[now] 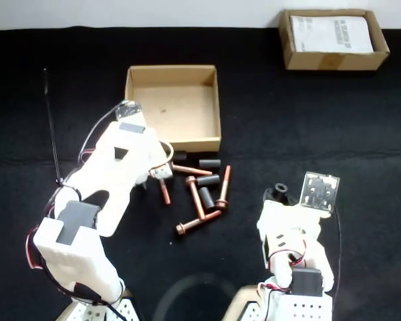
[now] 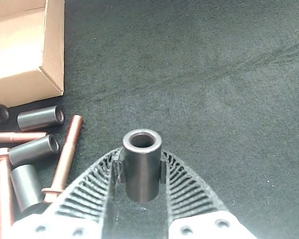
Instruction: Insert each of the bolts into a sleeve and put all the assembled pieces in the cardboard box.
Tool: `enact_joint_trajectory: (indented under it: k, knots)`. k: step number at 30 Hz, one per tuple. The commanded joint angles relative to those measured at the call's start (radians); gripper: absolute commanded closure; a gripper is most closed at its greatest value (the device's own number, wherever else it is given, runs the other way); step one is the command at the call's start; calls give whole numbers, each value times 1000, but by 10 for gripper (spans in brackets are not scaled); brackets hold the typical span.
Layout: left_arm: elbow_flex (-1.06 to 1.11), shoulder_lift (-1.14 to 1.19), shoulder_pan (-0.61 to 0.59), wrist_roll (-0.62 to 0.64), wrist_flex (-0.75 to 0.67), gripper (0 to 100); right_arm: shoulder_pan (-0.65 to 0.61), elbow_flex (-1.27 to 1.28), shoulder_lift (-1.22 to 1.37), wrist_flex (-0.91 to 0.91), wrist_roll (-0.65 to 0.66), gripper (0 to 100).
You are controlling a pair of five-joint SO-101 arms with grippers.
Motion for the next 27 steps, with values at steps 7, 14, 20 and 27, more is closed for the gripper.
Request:
enact_joint_trajectory:
  k: [7,14,20,27]
  knots:
    - [-25,2,-10,3,-114,829,-5,1,-7,-27,8,991]
    - [-24,2,-10,-25,-107,992,-5,39,-10,-48,8,991]
    - [-56,-22,-5,-46,6,991,-8,31,-10,-81,8,991]
    - [-133,-228,-4,-48,207,991,-10,-45,-5,-225,31,991]
